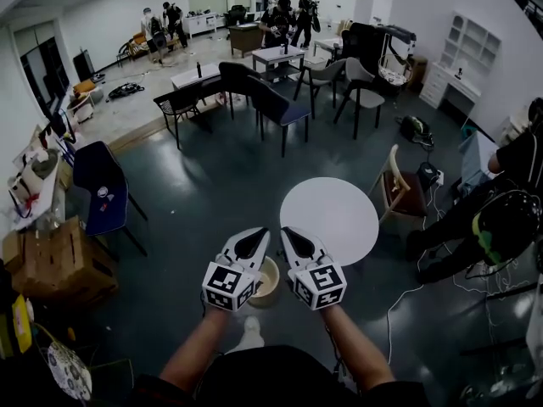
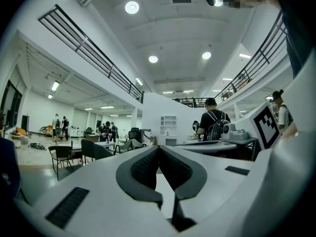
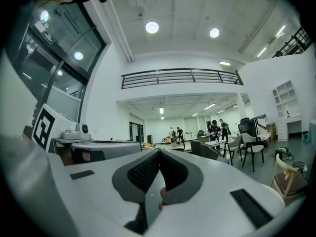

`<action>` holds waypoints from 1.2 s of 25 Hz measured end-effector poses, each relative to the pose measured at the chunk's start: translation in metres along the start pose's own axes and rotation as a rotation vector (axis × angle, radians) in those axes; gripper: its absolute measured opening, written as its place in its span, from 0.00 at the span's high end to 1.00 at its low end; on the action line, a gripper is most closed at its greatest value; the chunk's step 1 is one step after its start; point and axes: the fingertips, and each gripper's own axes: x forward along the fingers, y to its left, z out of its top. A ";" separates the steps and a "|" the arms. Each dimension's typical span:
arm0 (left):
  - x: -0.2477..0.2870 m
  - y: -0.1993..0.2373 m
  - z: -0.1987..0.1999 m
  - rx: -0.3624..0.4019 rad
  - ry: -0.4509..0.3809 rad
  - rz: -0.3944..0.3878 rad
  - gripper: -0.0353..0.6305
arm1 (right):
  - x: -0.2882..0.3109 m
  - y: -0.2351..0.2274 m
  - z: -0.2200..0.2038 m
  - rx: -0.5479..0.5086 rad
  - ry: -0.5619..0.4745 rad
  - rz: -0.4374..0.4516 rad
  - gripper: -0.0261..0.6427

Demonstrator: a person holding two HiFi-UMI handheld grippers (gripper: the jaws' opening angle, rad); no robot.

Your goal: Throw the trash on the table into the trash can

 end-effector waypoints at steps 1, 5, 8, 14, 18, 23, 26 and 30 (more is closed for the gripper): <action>-0.003 -0.007 0.000 0.004 0.000 0.002 0.92 | -0.007 0.001 0.000 0.009 -0.007 -0.002 0.93; -0.016 -0.032 0.000 0.013 -0.005 0.010 0.92 | -0.036 0.003 -0.001 0.019 -0.016 -0.019 0.93; -0.029 -0.047 -0.001 0.014 -0.002 0.017 0.92 | -0.055 0.012 0.000 0.004 -0.015 -0.017 0.93; -0.052 -0.078 -0.006 0.010 0.002 0.040 0.92 | -0.093 0.027 -0.004 0.009 -0.018 0.003 0.93; -0.066 -0.092 -0.013 0.011 0.008 0.058 0.92 | -0.109 0.035 -0.010 0.002 -0.009 0.016 0.93; -0.081 -0.104 -0.016 0.012 0.019 0.069 0.92 | -0.122 0.046 -0.008 0.004 -0.015 0.024 0.93; -0.086 -0.108 -0.012 0.013 0.017 0.077 0.92 | -0.128 0.048 -0.007 0.009 -0.017 0.028 0.93; -0.089 -0.110 -0.009 0.003 0.013 0.081 0.92 | -0.133 0.052 -0.004 0.010 -0.020 0.036 0.93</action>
